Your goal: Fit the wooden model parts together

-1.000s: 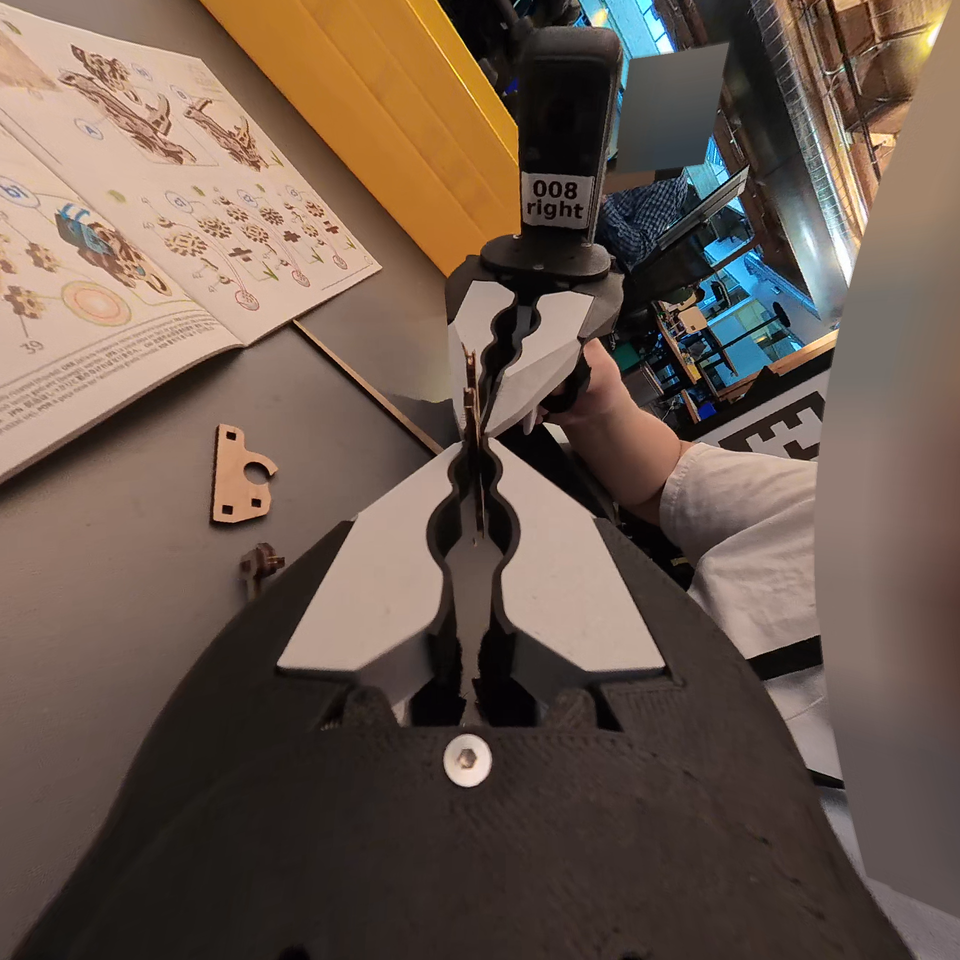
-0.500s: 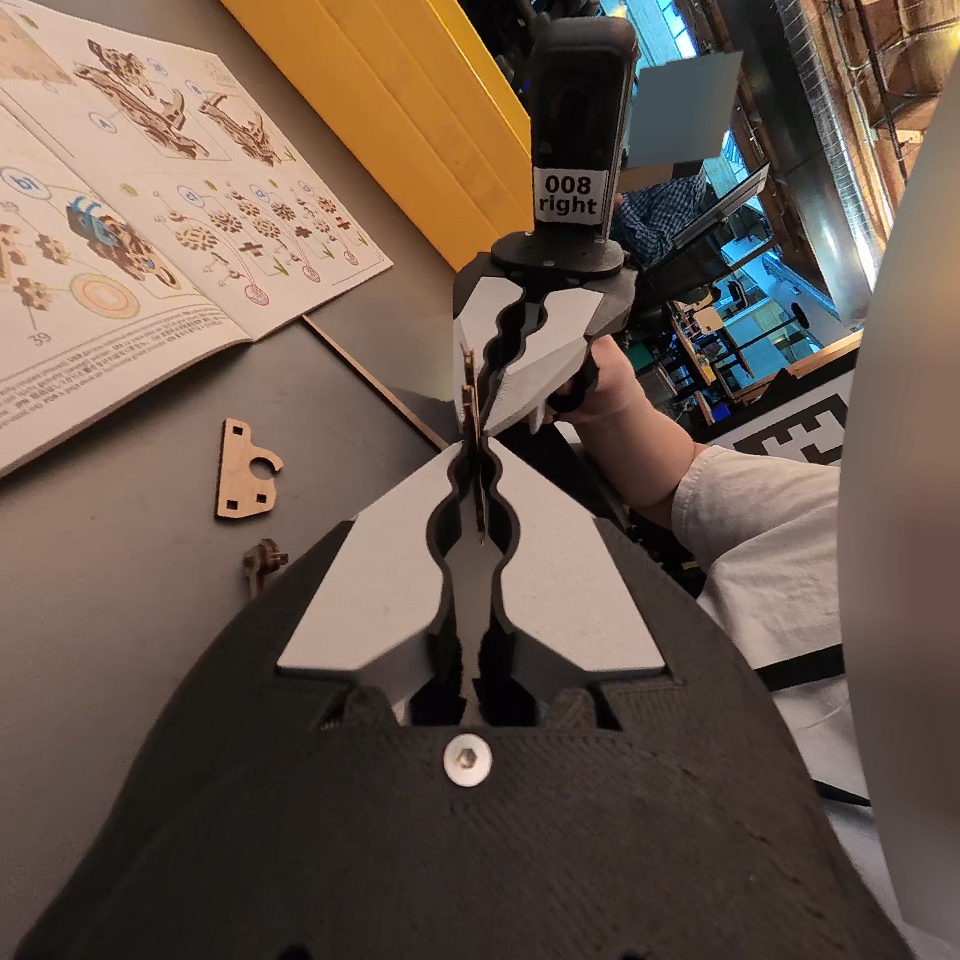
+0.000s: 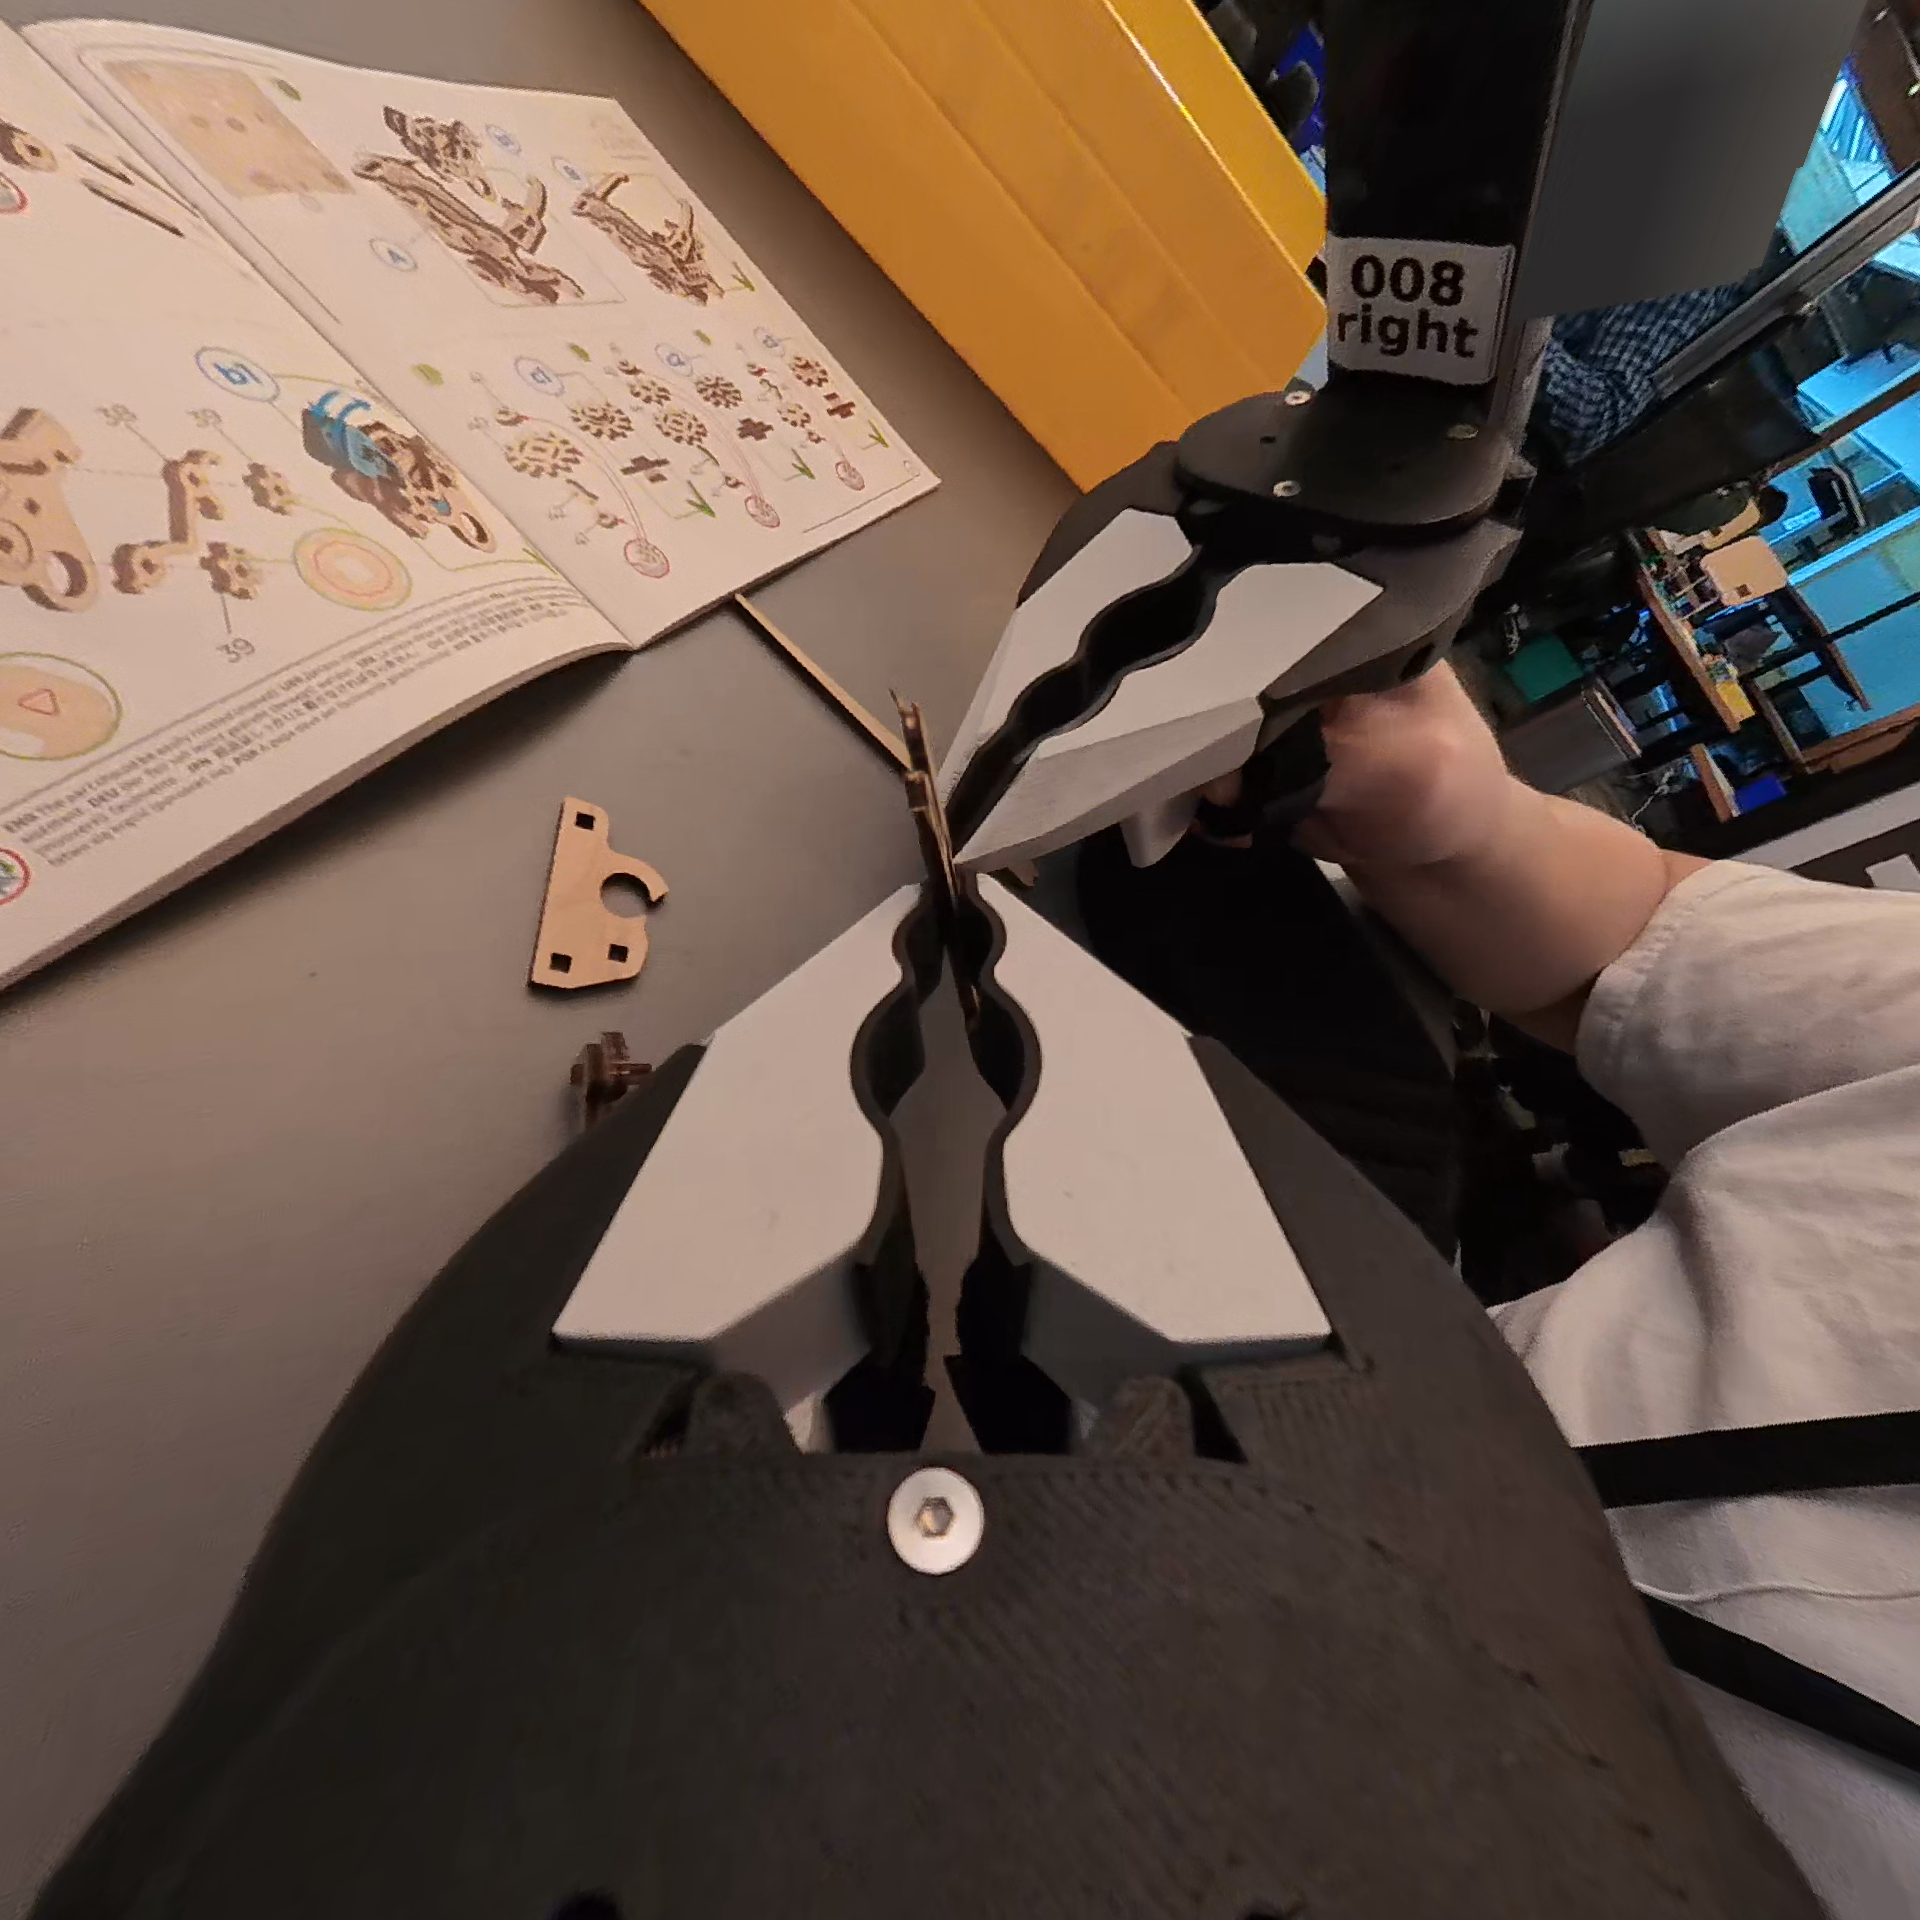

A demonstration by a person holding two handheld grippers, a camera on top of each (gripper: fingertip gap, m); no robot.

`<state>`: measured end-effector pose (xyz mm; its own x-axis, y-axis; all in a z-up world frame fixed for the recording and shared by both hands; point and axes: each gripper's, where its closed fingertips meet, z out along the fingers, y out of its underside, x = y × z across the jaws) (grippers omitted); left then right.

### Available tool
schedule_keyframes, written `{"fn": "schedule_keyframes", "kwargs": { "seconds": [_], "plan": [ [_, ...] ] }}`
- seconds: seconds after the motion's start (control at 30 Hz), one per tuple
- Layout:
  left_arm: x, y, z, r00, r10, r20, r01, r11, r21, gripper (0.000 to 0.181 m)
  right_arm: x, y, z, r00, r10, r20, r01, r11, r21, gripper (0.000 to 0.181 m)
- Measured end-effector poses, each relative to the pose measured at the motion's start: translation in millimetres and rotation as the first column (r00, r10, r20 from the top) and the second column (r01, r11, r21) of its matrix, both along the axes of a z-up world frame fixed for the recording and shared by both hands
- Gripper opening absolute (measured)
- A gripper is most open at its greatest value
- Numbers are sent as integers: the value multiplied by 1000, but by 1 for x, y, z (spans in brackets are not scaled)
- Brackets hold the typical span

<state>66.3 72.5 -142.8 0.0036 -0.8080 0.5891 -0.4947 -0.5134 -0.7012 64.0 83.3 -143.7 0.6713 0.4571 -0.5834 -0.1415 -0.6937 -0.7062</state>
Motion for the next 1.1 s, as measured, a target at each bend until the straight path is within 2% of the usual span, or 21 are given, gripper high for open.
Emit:
{"fn": "schedule_keyframes", "kwargs": {
  "seconds": [0.07, 0.13, 0.17, 0.3, 0.5, 0.97, 1.1],
  "plan": [
    [0, -2, 6, 999, -18, 31, 20, 998, -55, 1, 0, -2, 8, 989, 33, -144, -38, 999, -33, 1],
    [-1, -9, 25, 989, -71, 127, 92, 983, -161, 1, -2, -9, 27, 937, 113, -332, -120, 993, 0, 0],
    [-2, -10, 28, 985, -93, 144, 118, 977, -179, 0, -3, -11, 29, 925, 134, -357, -146, 989, -6, 0],
    [-4, -12, 38, 968, -136, 211, 170, 974, -150, 0, -6, -13, 40, 924, 196, -328, -172, 980, 101, 0],
    [-4, -11, 39, 969, -138, 205, 153, 986, -59, 0, -6, -12, 40, 932, 187, -312, -162, 981, 104, 3],
    [-6, -13, 48, 956, -156, 248, 191, 974, -124, 0, -10, -16, 50, 902, 230, -366, -188, 971, 146, 0],
    [-9, -16, 57, 943, -173, 283, 219, 965, -141, 0, -13, -20, 59, 872, 263, -413, -203, 962, 183, 0]
  ]
}}
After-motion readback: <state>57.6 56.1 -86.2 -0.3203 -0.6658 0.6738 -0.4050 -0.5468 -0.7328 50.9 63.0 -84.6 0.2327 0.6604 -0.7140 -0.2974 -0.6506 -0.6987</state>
